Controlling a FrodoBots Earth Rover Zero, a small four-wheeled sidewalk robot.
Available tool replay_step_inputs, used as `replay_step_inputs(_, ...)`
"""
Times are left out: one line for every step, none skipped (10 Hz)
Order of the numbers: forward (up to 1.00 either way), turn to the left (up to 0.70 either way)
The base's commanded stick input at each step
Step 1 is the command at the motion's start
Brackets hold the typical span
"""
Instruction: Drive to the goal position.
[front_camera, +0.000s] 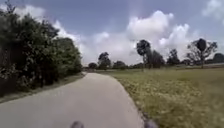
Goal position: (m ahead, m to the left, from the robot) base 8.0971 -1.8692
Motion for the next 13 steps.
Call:
replay_step_inputs(0.85, 0.0)
replay_step_inputs(0.85, 0.0)
replay_step_inputs(0.85, 0.0)
replay_step_inputs(0.85, 0.0)
replay_step_inputs(0.85, 0.0)
replay_step_inputs(0.85, 0.0)
replay_step_inputs(0.85, 0.0)
replay_step_inputs(0.85, 0.0)
replay_step_inputs(0.85, 0.0)
replay_step_inputs(0.85, 0.0)
replay_step_inputs(0.85, 0.0)
replay_step_inputs(0.85, 0.0)
replay_step_inputs(0.85, 0.0)
